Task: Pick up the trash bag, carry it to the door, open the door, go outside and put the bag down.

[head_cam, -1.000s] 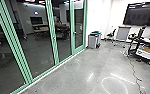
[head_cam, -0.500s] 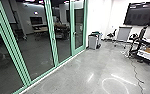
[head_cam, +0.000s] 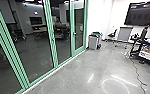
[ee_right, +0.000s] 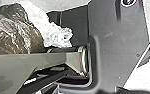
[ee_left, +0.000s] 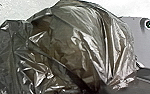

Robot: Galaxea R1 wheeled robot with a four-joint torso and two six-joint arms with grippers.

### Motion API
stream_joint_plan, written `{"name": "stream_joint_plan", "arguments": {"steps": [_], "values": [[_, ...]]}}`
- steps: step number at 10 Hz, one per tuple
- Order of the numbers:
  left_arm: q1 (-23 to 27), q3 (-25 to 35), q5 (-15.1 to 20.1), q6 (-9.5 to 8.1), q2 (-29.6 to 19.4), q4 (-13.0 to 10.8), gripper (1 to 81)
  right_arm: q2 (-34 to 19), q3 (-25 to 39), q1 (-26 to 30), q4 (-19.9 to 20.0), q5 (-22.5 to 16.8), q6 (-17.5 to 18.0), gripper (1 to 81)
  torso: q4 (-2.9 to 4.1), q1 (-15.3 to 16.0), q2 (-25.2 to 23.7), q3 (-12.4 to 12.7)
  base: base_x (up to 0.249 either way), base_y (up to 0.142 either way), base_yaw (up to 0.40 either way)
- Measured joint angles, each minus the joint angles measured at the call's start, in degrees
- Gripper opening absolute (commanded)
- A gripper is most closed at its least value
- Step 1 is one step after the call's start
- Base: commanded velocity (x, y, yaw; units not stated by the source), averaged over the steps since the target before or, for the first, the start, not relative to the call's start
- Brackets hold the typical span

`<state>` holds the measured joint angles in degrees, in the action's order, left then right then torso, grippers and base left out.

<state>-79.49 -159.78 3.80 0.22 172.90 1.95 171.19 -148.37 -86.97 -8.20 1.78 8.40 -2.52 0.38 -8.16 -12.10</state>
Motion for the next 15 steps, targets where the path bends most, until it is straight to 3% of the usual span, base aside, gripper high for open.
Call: {"name": "stream_joint_plan", "arguments": {"steps": [15], "values": [[0.00,0.00,-0.01,0.00,0.12,-0.05,1.0,0.01,0.00,-0.02,-0.04,-0.02,0.00,81.1,0.00,-0.02,0.00,0.00,0.145,-0.067,0.000]]}}
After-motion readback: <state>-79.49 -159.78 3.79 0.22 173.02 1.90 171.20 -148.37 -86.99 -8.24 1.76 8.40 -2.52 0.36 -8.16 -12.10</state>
